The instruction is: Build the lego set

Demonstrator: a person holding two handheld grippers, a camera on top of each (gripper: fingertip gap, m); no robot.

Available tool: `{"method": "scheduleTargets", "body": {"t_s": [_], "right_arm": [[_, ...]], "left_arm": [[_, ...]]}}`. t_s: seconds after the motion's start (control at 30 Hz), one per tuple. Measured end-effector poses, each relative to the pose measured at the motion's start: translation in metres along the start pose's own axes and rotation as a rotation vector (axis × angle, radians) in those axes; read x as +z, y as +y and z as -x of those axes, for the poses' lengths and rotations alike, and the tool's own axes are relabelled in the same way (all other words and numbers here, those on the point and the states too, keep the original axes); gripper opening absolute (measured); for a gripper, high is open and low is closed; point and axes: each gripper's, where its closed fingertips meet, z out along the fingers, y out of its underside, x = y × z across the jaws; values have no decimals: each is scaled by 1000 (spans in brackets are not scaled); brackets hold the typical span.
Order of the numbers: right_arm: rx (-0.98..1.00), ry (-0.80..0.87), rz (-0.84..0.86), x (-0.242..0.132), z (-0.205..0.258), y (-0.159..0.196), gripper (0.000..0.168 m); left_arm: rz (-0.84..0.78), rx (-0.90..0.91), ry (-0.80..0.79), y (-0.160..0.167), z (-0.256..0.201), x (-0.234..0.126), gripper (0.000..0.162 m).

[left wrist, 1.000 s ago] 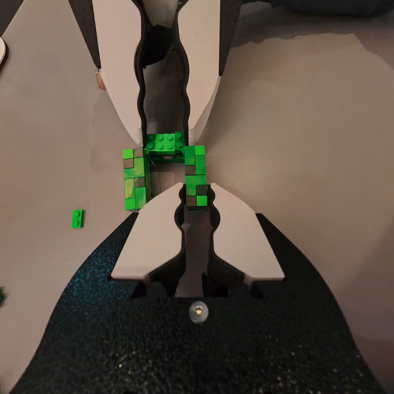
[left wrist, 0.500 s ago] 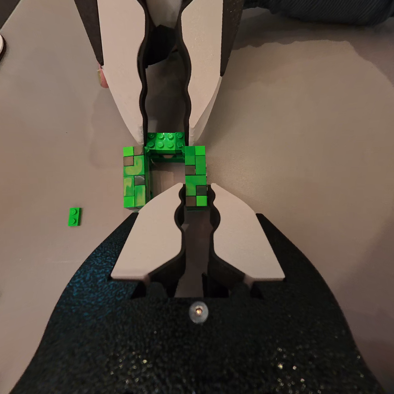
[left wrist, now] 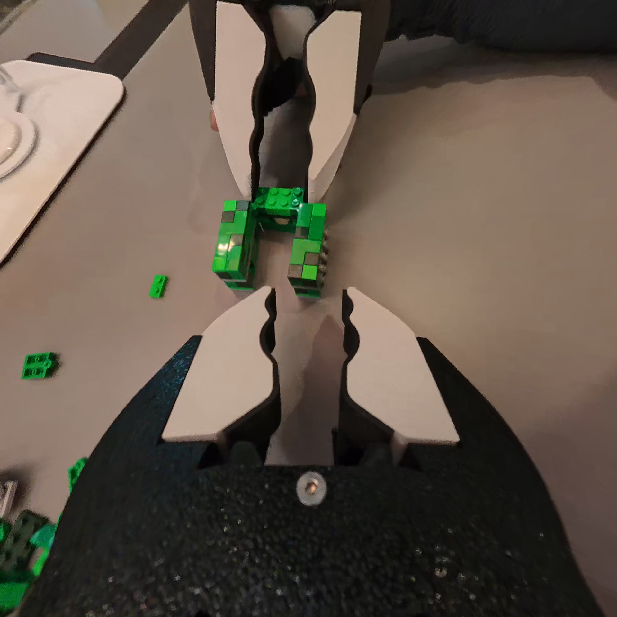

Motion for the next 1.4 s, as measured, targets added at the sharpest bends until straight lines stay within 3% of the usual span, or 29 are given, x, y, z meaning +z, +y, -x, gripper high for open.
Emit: {"method": "scheduleTargets", "body": {"t_s": [0.27,0.43,0.73,0.9,1.13,1.4], "right_arm": [[-6,2,-3,1,1,-1,33],[-9,-2,-2,1,3,-1,33],[-8,-7,-4,0,3,-1,33],[-6,-9,-6,0,3,-1,33],[-2,-9,-12,0,3,-1,33],[-7,-9,-10,0,4,-1,33]], "left_arm": [[-61,4,-76,-4,-3,-12,38],[-96,18,-170,-15,25,-15,36],[-24,37,-132,-21,52,3,36],[-91,49,-123,-30,31,-9,38],[29,36,-65,2,-1,7,52],[68,55,13,5,-4,24,47]]}}
